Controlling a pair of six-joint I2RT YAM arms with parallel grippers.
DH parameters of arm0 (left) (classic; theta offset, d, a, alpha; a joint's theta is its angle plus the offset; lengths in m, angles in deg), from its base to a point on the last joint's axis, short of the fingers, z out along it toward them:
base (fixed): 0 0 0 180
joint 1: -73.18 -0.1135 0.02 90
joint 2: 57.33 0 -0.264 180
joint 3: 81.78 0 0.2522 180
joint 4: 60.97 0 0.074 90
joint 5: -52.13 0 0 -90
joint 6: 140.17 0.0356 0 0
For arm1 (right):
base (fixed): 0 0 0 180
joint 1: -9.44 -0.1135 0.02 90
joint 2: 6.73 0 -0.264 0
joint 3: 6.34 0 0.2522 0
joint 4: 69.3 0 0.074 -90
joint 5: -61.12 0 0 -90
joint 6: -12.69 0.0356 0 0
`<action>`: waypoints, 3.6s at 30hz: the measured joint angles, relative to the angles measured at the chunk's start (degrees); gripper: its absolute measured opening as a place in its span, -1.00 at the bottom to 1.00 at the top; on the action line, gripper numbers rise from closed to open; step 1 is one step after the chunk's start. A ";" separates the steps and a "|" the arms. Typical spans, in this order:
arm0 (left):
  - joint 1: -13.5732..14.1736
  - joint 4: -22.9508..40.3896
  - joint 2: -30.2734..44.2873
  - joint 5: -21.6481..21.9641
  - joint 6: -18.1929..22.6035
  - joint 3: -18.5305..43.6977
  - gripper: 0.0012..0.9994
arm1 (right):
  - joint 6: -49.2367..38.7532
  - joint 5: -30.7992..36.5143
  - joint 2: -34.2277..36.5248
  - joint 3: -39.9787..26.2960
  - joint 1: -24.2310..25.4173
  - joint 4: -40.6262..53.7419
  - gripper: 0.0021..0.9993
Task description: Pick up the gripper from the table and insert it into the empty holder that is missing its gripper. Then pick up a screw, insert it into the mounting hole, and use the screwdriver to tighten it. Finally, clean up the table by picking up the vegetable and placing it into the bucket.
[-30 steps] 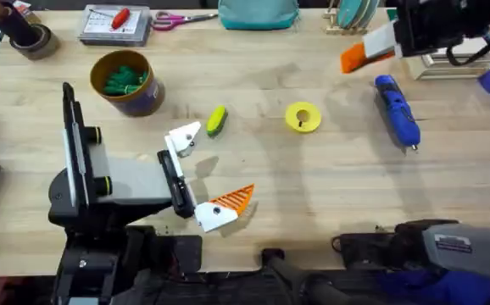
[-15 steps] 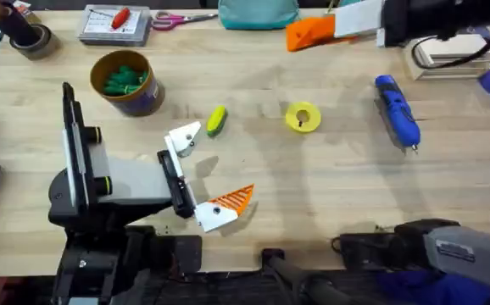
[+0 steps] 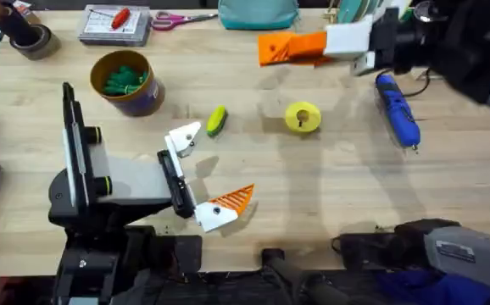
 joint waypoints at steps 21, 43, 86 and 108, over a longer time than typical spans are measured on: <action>0.00 0.00 0.02 -0.01 0.00 0.00 0.97 | 38.26 -12.57 9.85 13.38 0.83 -45.76 -0.99; 0.00 0.00 0.02 -0.01 0.00 0.00 0.97 | 39.77 -12.74 16.22 13.72 -9.28 -50.91 -0.99; 0.00 0.00 0.00 -0.01 0.00 0.00 0.97 | 53.68 3.87 18.27 25.37 -19.11 -71.05 -0.99; 0.00 0.00 0.02 -0.01 0.00 0.00 0.97 | 52.40 4.85 18.27 25.37 -23.42 -73.05 -0.99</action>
